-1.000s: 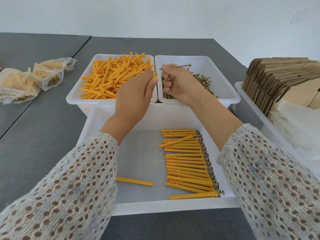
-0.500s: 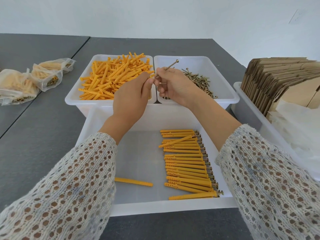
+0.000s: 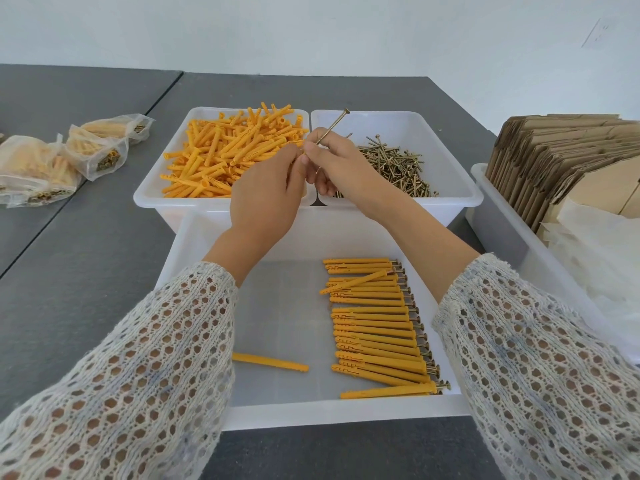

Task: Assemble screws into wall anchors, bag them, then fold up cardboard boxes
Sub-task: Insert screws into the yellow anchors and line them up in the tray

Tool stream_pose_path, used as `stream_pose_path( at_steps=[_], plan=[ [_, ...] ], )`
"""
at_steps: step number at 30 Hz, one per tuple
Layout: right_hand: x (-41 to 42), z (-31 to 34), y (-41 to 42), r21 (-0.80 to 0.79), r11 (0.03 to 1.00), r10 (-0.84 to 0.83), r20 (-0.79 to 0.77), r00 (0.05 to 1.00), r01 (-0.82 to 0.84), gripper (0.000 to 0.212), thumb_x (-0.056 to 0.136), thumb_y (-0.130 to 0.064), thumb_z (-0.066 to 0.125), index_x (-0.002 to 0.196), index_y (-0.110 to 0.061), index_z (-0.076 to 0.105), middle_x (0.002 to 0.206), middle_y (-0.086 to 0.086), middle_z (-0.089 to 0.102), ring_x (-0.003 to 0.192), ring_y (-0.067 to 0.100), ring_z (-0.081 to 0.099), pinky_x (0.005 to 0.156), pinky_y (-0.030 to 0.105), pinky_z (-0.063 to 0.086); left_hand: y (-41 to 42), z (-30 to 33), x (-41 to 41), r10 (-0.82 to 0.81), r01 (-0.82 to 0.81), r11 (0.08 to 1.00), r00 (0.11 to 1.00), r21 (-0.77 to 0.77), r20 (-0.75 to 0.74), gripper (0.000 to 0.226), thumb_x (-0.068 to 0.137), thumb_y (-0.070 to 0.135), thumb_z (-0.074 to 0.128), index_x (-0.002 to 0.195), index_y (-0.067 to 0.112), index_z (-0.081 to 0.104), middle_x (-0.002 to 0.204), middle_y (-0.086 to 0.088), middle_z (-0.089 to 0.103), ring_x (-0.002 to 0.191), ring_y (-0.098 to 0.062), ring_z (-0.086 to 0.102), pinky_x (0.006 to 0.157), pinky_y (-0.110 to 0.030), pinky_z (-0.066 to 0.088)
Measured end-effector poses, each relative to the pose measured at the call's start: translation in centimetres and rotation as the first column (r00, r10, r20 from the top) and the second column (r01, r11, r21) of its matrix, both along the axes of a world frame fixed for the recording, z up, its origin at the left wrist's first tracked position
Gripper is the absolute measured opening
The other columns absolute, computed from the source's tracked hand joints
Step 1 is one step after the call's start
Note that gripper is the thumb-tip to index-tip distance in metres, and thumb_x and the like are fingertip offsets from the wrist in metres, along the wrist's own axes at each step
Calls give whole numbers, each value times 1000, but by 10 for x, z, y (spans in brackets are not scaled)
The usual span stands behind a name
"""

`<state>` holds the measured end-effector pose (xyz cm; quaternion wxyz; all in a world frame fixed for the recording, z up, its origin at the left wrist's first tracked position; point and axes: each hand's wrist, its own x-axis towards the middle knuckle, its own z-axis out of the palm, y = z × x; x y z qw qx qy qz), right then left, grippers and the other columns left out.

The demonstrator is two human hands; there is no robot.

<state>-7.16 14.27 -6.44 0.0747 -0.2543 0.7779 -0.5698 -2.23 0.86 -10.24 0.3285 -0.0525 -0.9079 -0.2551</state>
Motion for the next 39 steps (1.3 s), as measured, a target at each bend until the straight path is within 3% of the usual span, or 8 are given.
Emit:
stream_pose_path(
  at_steps=[9, 14, 16, 18, 24, 27, 33, 39],
  plan=[
    [2, -2, -2, -1, 1000, 14, -58, 998, -14, 34, 106, -42, 34, 91, -19, 54, 71, 4, 60, 52, 16, 48, 49, 22, 38, 5, 3, 3, -107, 121, 977, 991, 174, -86, 29, 109, 31, 30, 89, 15, 45, 61, 15, 44, 52, -6, 44, 48, -30, 29],
    [-5, 5, 0, -181, 975, -113, 97, 989, 129, 54, 105, -51, 23, 92, -14, 60, 59, 3, 57, 43, 17, 42, 48, 25, 33, 9, 11, 4, -218, 227, 935, 974, 273, -63, 33, 108, 28, 34, 88, 10, 53, 64, 6, 50, 58, -16, 47, 56, -44, 39],
    [-11, 6, 5, -304, 921, -178, 225, 958, 242, 59, 105, -50, 20, 90, -9, 60, 54, 2, 54, 43, 18, 40, 47, 24, 31, 14, 14, 7, -293, 284, 941, 956, 185, 21, 30, 106, 29, 36, 88, 14, 55, 66, 0, 52, 61, -21, 49, 58, -46, 40],
    [-18, 4, 15, -379, 845, -256, 332, 908, 377, 60, 106, -48, 19, 89, -7, 60, 54, 2, 53, 42, 16, 38, 45, 22, 31, 21, 13, 13, -343, 341, 939, 932, 37, 120, 27, 105, 32, 40, 89, 19, 58, 63, 5, 51, 60, -14, 49, 55, -40, 37],
    [-37, -4, 37, -399, 679, -318, 597, 737, 616, 39, 104, -29, 29, 85, -11, 57, 55, -1, 48, 38, 12, 37, 43, 20, 32, 35, 15, 26, -312, 352, 890, 934, -291, 175, 24, 104, 37, 41, 95, 24, 59, 58, 9, 46, 55, -9, 44, 50, -28, 24],
    [-41, -7, 40, -349, 694, -338, 615, 712, 630, 24, 96, -13, 35, 86, -10, 57, 57, -1, 47, 36, 11, 36, 42, 18, 32, 47, 14, 37, -356, 418, 850, 904, -321, 237, 25, 103, 40, 39, 96, 25, 58, 63, 8, 52, 62, -13, 51, 52, -29, 30],
    [-42, -6, 37, -237, 759, -403, 560, 723, 607, 27, 95, -6, 36, 79, -10, 58, 54, -1, 47, 41, 11, 38, 43, 18, 34, 87, -7, 55, -415, 609, 712, 767, -351, 489, 24, 102, 38, 42, 102, 22, 59, 90, 1, 67, 82, -25, 62, 64, -34, 46],
    [-42, -6, 34, -182, 799, -421, 512, 749, 574, 23, 93, -3, 41, 81, -8, 60, 55, 1, 50, 41, 12, 40, 43, 19, 35, 92, -21, 50, -410, 611, 726, 752, -314, 516, 17, 100, 32, 49, 105, 19, 57, 99, 2, 62, 85, -25, 59, 67, -37, 51]
  ],
)
